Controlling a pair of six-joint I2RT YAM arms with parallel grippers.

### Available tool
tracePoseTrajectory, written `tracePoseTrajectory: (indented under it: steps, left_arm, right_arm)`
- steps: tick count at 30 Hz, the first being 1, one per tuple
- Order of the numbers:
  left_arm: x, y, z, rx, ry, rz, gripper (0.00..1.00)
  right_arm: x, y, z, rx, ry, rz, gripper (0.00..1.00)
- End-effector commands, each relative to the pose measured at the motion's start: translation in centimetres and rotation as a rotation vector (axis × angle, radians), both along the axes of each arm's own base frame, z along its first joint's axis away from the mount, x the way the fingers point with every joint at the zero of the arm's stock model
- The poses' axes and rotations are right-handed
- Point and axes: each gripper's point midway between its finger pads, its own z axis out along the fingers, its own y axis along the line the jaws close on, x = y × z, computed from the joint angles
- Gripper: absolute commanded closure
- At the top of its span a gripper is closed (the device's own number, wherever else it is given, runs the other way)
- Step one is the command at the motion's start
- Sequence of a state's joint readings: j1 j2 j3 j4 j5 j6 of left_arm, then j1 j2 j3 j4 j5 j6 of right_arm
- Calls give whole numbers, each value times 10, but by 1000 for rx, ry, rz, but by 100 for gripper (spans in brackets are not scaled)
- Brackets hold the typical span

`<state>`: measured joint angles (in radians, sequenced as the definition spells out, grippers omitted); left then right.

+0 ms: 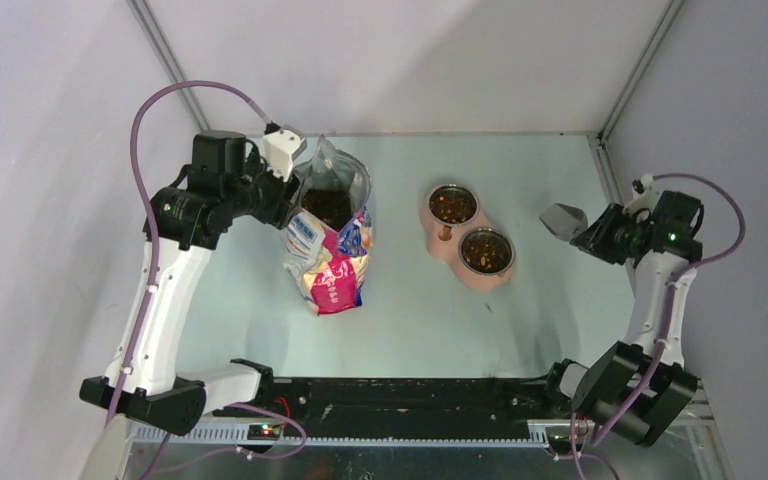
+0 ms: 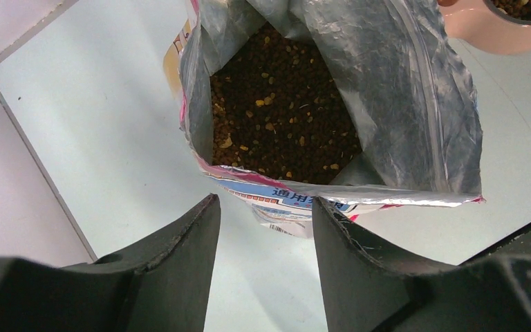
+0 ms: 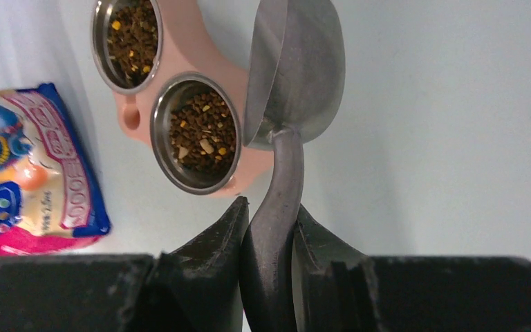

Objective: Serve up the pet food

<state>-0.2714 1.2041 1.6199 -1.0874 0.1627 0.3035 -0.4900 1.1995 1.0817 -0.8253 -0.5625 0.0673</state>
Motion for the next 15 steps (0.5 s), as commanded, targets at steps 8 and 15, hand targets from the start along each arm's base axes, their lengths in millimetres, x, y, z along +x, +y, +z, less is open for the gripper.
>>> tracePoseTrajectory:
  steps: [8, 15]
  left_arm:
    - [-2, -2, 18, -35, -38, -6, 41]
    - [-4, -3, 20, -43, -39, -9, 41]
  right_arm:
    - [15, 19, -8, 314, -209, -225, 100]
    - [6, 17, -40, 261, -185, -277, 97]
